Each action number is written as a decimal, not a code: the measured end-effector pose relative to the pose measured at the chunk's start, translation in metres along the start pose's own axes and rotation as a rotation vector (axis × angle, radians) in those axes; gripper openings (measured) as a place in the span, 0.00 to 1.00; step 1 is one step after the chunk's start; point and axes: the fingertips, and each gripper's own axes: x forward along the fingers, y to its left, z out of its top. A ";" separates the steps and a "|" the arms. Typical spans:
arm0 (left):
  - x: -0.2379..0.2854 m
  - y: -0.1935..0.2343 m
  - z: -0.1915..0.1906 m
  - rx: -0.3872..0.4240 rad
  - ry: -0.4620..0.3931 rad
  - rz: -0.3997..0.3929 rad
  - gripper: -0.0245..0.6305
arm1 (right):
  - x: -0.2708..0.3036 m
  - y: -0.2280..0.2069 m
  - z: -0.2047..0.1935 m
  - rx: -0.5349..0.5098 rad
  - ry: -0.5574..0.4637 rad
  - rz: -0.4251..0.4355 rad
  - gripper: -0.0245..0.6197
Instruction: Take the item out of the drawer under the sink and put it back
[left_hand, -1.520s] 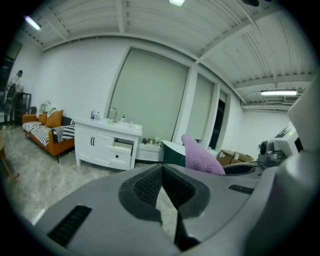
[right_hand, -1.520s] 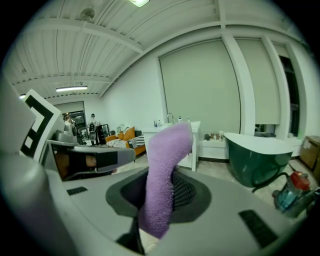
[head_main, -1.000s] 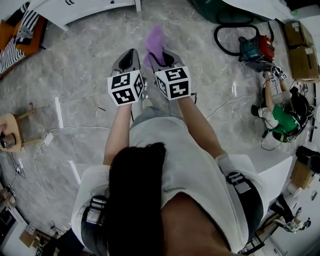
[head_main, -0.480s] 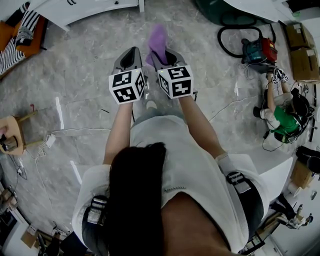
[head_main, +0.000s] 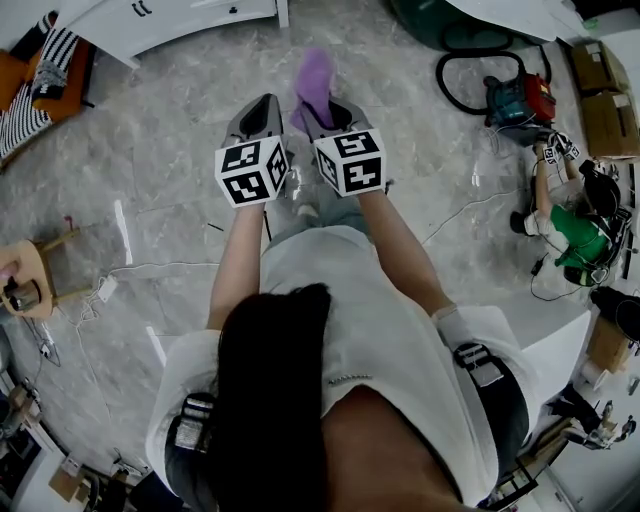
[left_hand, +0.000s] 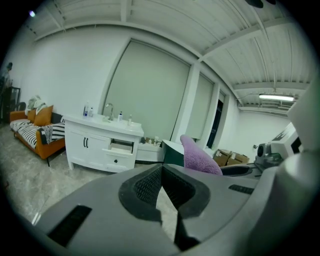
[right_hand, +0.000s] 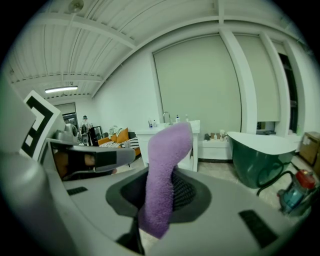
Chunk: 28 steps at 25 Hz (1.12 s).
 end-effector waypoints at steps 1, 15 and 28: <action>0.001 0.000 -0.001 -0.001 0.003 0.000 0.04 | 0.001 -0.001 -0.002 -0.005 0.006 0.002 0.20; 0.056 0.026 0.013 -0.006 -0.017 0.086 0.04 | 0.061 -0.046 0.020 -0.022 0.010 0.054 0.20; 0.183 0.064 0.071 -0.046 -0.012 0.163 0.04 | 0.175 -0.114 0.094 -0.063 0.028 0.150 0.20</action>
